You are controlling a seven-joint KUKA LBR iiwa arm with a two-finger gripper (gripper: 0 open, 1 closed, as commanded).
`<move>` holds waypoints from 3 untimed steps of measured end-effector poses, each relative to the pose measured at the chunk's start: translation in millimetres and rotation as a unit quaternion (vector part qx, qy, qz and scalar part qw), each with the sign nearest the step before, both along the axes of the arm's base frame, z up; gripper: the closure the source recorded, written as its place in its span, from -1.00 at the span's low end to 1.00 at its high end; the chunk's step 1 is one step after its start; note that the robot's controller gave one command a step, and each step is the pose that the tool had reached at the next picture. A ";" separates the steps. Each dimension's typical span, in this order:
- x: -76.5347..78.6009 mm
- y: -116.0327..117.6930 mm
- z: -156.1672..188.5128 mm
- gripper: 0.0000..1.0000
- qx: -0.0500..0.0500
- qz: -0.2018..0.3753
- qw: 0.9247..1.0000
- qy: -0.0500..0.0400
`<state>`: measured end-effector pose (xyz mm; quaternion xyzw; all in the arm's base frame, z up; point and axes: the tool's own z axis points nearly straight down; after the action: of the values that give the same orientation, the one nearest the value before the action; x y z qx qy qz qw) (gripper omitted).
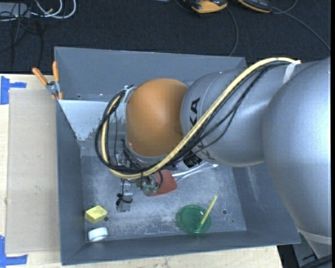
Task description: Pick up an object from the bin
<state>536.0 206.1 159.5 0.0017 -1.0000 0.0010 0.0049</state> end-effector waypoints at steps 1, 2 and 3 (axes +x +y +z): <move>2.0 -1.1 4.7 -1.00 0.001 -0.002 1.000 -0.004; -30.6 23.7 -58.1 -1.00 0.001 0.074 0.997 -0.001; -39.6 33.6 -46.4 -1.00 0.001 0.098 0.995 -0.001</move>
Offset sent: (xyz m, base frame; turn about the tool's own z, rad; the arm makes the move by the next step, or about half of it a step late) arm -0.0472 0.0361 -0.0895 -0.2225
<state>496.3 239.7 113.1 0.0997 -0.9950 0.0006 0.0037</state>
